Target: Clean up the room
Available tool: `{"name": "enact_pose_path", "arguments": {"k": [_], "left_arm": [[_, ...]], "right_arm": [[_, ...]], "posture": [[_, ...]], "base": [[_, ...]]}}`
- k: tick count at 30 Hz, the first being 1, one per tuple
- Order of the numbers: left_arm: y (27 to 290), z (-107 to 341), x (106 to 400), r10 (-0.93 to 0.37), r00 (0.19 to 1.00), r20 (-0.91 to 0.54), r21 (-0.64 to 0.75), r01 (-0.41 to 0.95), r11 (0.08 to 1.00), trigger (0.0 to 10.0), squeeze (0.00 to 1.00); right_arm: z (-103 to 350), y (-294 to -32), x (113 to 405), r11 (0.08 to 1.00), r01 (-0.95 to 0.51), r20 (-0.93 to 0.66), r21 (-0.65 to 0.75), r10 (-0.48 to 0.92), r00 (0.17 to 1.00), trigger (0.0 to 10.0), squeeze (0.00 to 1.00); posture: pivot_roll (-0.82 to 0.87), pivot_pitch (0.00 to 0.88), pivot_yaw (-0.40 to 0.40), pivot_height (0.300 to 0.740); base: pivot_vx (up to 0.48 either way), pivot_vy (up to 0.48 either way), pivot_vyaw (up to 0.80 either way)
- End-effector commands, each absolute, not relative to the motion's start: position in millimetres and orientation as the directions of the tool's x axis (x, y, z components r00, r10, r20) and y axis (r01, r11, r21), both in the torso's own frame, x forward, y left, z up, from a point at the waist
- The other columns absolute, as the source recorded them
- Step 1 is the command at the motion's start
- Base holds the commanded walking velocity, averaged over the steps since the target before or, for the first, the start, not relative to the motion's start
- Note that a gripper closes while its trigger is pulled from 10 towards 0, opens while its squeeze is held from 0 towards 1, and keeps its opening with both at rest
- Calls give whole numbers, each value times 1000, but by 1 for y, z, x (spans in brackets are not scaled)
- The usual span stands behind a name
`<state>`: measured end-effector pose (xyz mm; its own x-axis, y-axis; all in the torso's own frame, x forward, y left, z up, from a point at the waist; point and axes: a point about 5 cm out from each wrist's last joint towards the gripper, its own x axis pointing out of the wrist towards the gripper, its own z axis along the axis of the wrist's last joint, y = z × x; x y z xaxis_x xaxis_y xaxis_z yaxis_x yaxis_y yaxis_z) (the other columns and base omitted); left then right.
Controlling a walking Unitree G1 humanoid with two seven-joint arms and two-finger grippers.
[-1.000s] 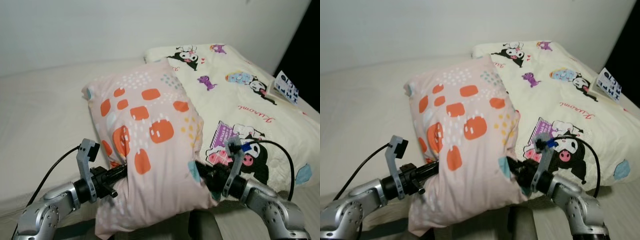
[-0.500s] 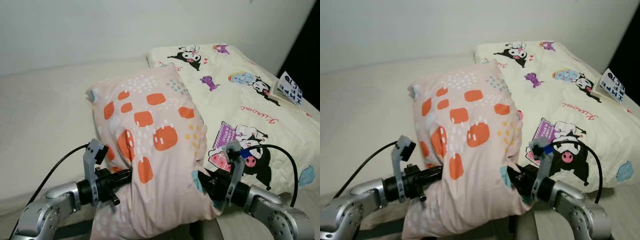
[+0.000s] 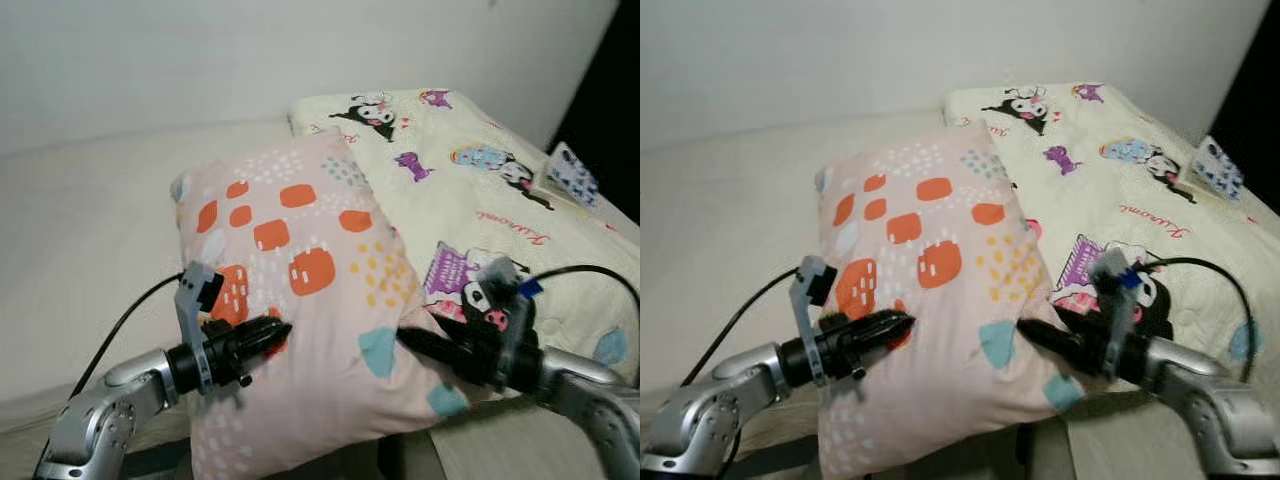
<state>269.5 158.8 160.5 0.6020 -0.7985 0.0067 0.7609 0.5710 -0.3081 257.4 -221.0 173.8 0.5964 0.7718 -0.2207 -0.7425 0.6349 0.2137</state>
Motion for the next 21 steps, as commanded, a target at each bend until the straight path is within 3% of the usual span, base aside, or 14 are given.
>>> {"name": "enact_pose_path", "arguments": {"k": [1, 8, 11, 17, 18, 19, 21], "left_arm": [[164, 159, 267, -797, 604, -1, -311, 757, 574, 10000, 0], [167, 160, 269, -757, 653, 30, -342, 718, 606, 10000, 0], [174, 159, 277, -699, 714, 21, -340, 663, 667, 10000, 0], [184, 155, 286, -621, 784, -17, -319, 584, 746, 10000, 0], [190, 151, 291, -563, 825, -49, -299, 526, 797, 10000, 0], [190, 151, 291, -563, 825, -49, -299, 526, 797, 10000, 0], [203, 149, 301, -435, 899, -50, -310, 400, 863, 10000, 0]], "right_arm": [[177, -225, 253, 614, -773, -235, 161, 785, 574, 10000, 0], [181, -254, 262, 698, -707, -251, 111, 708, 660, 10000, 0], [183, -273, 270, 763, -639, -229, 100, 642, 731, 10000, 0], [177, -289, 275, 821, -570, -274, 33, 556, 785, 10000, 0], [171, -297, 280, 859, -509, -320, -57, 467, 824, 10000, 0], [171, -297, 280, 859, -509, -320, -57, 467, 824, 10000, 0], [172, -308, 297, 950, -298, -242, -93, 269, 932, 10000, 0]], "posture": [[1, 163, 11, 539], [2, 158, 13, 539], [5, 158, 12, 539], [10, 159, 12, 539], [5, 161, 13, 539], [5, 161, 13, 539], [2, 166, 16, 539]], "base": [[0, 0, 0], [0, 0, 0], [0, 0, 0], [0, 0, 0], [0, 0, 0], [0, 0, 0], [0, 0, 0]]}}
